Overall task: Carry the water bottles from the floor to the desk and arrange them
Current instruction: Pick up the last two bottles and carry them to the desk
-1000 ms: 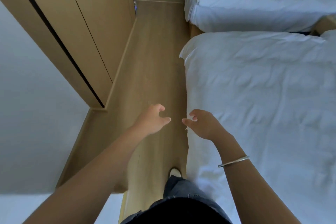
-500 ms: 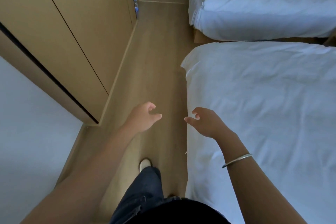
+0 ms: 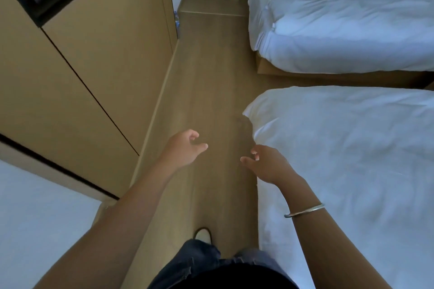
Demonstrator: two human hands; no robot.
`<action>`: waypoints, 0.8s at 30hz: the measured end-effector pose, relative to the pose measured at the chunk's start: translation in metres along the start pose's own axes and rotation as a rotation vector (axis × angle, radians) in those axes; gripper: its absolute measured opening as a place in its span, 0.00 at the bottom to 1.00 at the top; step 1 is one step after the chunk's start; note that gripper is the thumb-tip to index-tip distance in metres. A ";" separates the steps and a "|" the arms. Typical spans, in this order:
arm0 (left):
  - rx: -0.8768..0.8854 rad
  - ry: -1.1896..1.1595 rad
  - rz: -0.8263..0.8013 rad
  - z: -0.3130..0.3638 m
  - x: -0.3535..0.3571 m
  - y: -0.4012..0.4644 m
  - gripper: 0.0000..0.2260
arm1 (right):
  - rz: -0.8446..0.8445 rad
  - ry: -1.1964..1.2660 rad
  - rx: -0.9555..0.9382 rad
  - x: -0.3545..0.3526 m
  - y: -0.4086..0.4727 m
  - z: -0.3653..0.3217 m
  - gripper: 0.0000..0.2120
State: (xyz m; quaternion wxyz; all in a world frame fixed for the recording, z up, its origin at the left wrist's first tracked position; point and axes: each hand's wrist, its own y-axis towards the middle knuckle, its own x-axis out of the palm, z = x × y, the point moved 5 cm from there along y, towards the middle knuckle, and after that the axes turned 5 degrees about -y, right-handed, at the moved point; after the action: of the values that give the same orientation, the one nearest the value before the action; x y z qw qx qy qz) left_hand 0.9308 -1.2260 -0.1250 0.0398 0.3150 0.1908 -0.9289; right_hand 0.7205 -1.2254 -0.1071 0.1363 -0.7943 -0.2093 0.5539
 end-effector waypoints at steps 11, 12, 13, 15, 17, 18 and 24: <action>-0.025 0.006 0.007 0.027 -0.032 0.160 0.19 | -0.008 0.041 0.013 -0.058 0.164 -0.030 0.24; -0.021 0.011 0.015 0.033 -0.034 0.181 0.19 | 0.000 0.045 0.006 -0.067 0.184 -0.029 0.24; -0.016 0.018 0.020 0.041 -0.036 0.202 0.19 | 0.007 0.051 0.000 -0.077 0.204 -0.029 0.24; -0.001 0.030 0.028 0.062 -0.038 0.242 0.19 | 0.020 0.056 -0.003 -0.097 0.242 -0.026 0.24; 0.004 0.033 0.046 0.085 -0.041 0.285 0.19 | 0.037 0.043 -0.012 -0.121 0.284 -0.021 0.24; -0.003 0.028 0.055 0.097 -0.042 0.305 0.19 | 0.038 0.035 -0.019 -0.135 0.304 -0.020 0.24; -0.036 -0.018 0.084 0.142 -0.051 0.405 0.19 | 0.013 0.001 -0.054 -0.207 0.410 -0.020 0.25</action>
State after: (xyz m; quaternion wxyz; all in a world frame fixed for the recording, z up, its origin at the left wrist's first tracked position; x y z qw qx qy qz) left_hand 0.9690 -1.6569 -0.1245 0.0863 0.3136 0.1937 -0.9256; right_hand 0.7516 -1.6841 -0.1142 0.1113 -0.7992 -0.2189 0.5486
